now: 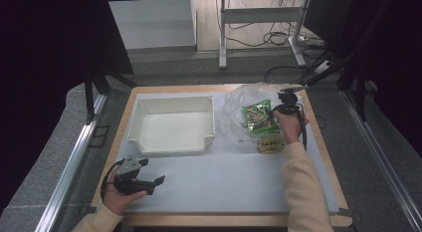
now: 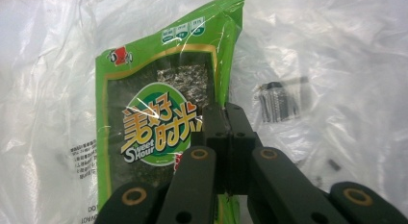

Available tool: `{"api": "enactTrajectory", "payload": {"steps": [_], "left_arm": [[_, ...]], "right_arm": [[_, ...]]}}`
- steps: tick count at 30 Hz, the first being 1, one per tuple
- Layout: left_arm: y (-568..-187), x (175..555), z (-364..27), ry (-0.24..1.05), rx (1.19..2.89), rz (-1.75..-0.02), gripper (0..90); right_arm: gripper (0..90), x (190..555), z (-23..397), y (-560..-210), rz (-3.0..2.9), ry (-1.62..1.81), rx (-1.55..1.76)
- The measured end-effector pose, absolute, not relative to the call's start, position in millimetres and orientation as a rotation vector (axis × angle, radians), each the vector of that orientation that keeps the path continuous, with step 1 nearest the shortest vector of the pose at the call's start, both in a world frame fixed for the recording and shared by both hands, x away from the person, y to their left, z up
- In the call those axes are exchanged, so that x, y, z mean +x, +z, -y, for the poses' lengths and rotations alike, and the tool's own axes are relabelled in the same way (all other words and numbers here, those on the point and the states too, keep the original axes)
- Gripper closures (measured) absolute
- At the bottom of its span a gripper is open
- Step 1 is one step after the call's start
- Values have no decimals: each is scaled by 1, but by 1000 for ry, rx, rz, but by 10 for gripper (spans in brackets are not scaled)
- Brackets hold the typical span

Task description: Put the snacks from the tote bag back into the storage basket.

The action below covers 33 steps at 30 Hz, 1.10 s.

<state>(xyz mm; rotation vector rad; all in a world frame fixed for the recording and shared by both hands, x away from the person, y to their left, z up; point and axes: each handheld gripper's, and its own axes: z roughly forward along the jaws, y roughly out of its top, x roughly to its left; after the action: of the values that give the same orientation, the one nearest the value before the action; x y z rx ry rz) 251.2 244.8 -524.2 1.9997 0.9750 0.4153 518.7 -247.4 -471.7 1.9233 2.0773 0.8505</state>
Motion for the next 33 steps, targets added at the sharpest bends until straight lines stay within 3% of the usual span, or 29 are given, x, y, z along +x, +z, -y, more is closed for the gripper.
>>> {"api": "enactTrajectory", "payload": {"steps": [33], "left_arm": [[-524,251,-243,419,2002,-976,103]], "right_arm": [[900,482,269,-416,-2017,1258,1802]]}}
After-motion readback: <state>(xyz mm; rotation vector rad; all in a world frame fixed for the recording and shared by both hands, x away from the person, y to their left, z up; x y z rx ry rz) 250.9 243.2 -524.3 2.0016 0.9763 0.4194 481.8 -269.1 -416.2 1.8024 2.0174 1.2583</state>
